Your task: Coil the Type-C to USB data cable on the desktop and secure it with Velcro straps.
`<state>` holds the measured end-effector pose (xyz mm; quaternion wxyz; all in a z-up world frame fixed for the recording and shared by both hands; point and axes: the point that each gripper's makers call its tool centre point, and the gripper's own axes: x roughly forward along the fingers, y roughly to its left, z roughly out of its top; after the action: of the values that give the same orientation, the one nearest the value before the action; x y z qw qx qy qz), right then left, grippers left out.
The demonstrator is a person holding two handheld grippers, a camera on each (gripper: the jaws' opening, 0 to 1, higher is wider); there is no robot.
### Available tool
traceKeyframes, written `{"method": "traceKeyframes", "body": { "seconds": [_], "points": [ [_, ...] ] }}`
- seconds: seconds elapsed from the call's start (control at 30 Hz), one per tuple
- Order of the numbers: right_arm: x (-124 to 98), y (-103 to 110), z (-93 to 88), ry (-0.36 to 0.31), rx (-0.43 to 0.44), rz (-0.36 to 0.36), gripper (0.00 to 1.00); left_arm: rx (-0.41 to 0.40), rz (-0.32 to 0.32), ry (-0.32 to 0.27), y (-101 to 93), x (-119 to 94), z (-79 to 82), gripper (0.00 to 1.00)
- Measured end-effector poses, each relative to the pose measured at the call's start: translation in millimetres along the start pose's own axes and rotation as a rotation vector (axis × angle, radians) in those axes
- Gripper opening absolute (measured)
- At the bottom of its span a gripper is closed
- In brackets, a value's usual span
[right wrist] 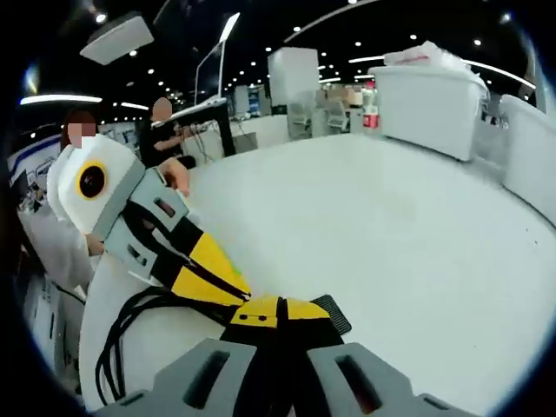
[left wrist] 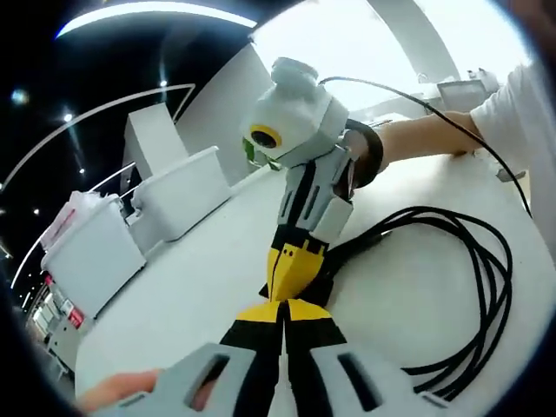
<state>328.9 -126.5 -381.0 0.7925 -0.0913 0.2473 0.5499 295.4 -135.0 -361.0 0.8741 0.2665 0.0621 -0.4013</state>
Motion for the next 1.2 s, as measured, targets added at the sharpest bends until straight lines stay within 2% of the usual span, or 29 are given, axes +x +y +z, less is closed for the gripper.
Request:
{"method": "traceKeyframes", "body": {
  "seconds": [0.03, 0.07, 0.17, 0.23, 0.27, 0.3, 0.4, 0.57, 0.6, 0.67, 0.7, 0.73, 0.77, 0.8, 0.87, 0.93, 0.97, 1.03, 1.07, 1.1, 1.2],
  "points": [
    [-8.2, -6.2, 10.7, -0.073, 0.011, -0.031, 0.01, 0.002, 0.003, 0.003, -0.4, 0.4, -0.6, 0.03],
    [-14.6, -9.5, 15.1, -0.091, 0.032, -0.038, 0.01, 0.005, 0.001, 0.005, -1.4, 0.7, -1.0, 0.03],
    [-20.8, -10.9, 6.0, -0.04, 0.016, -0.036, 0.0, 0.009, -0.001, 0.003, -3.8, 1.4, -0.1, 0.03],
    [-14.7, -2.1, -7.2, -0.001, 0.043, 0.01, 0.0, 0.011, -0.002, 0.002, -4.8, 2.0, 0.4, 0.03],
    [-11.8, 1.0, -16.6, 0.042, 0.037, 0.016, 0.0, 0.012, 0.0, 0.002, -4.6, 2.0, 0.3, 0.03],
    [-11.7, -0.7, -11.2, 0.007, 0.032, 0.008, 0.0, 0.01, 0.003, 0.004, -4.0, 2.3, -0.1, 0.03],
    [-10.0, -3.7, -12.2, 0.021, 0.019, -0.009, 0.0, -0.011, 0.003, 0.004, -3.4, 2.1, -1.1, 0.03],
    [-12.1, -4.3, -11.5, -0.033, 0.036, -0.012, 0.01, -0.047, -0.034, -0.028, -10.6, 1.1, 5.7, 0.03],
    [-13.5, -8.3, -8.0, -0.054, 0.032, -0.033, 0.01, -0.055, -0.041, -0.039, -13.0, 0.6, 8.1, 0.03],
    [-19.4, -12.6, 10.6, -0.177, 0.025, -0.048, 0.02, -0.042, -0.042, -0.045, -15.7, 0.1, 10.3, 0.03],
    [-28.1, -6.8, 25.8, -0.272, 0.004, -0.013, 0.03, -0.03, -0.043, -0.047, -17.6, 0.1, 11.5, 0.03],
    [-35.3, 0.3, 34.2, -0.329, 0.007, 0.029, 0.12, -0.023, -0.04, -0.047, -18.0, -0.1, 12.2, 0.03],
    [-41.2, 12.2, 36.1, -0.341, 0.004, 0.095, 0.21, -0.018, -0.035, -0.046, -17.3, -0.1, 12.5, 0.04],
    [-42.1, 16.7, 30.7, -0.305, -0.026, 0.114, 0.27, -0.016, -0.028, -0.043, -16.0, -0.7, 12.7, 0.05],
    [-40.6, 20.3, 15.5, -0.213, -0.138, 0.08, 0.27, -0.027, -0.005, -0.046, -10.9, -2.4, 13.9, 0.05],
    [-35.1, 25.1, -6.9, -0.103, -0.26, 0.053, 0.29, -0.051, 0.051, -0.047, 2.2, -5.2, 14.4, 0.05],
    [-32.5, 25.3, -14.6, -0.074, -0.271, 0.043, 0.3, -0.066, 0.079, -0.053, 9.5, -7.0, 15.3, 0.05],
    [-28.7, 23.4, -20.1, -0.073, -0.273, 0.01, 0.3, -0.116, 0.114, -0.075, 20.2, -11.9, 18.5, 0.05],
    [-29.0, 16.9, -23.1, -0.045, -0.312, -0.029, 0.29, -0.143, 0.127, -0.087, 25.5, -14.5, 19.9, 0.05],
    [-29.0, 21.1, -15.4, -0.08, -0.296, -0.01, 0.24, -0.168, 0.138, -0.101, 30.4, -17.8, 22.7, 0.05],
    [-23.6, 20.7, -10.0, -0.061, -0.286, -0.022, 0.16, -0.2, 0.159, -0.125, 39.1, -24.4, 27.3, 0.05]
  ]
}}
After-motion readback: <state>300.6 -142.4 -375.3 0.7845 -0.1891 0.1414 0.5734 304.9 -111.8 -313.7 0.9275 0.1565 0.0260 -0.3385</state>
